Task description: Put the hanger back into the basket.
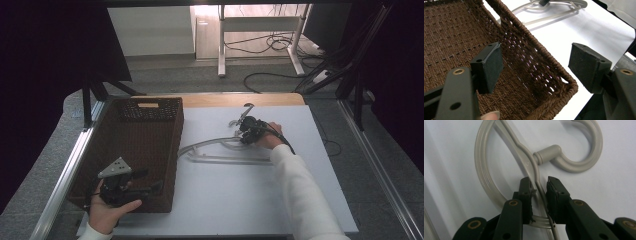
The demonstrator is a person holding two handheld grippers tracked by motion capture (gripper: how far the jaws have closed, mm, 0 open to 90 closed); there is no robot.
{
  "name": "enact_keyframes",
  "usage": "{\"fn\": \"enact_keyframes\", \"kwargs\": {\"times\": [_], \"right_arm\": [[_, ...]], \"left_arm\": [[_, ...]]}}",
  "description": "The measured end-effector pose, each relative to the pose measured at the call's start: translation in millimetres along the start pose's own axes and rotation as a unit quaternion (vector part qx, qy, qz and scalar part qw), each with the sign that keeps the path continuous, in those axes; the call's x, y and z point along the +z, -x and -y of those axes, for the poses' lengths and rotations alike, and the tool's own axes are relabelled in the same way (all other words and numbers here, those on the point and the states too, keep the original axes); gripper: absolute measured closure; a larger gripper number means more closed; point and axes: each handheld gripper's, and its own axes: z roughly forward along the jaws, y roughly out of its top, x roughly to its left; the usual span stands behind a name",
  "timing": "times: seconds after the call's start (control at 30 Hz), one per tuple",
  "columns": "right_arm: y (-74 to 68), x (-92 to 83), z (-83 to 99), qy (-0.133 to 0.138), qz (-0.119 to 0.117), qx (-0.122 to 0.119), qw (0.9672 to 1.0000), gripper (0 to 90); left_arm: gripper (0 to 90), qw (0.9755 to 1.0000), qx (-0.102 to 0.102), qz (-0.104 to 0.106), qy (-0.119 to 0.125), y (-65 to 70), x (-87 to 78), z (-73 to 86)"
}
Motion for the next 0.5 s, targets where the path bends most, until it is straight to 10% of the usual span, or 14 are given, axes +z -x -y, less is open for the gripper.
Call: {"fn": "enact_keyframes", "kwargs": {"times": [0.5], "right_arm": [[-1.4, -0.4, -4.3, -0.013, 0.004, -0.053, 0.9985, 78.1]], "left_arm": [[27.1, 1.0, 0.0, -0.002, 0.001, -0.8, 0.4, 0.7]]}}
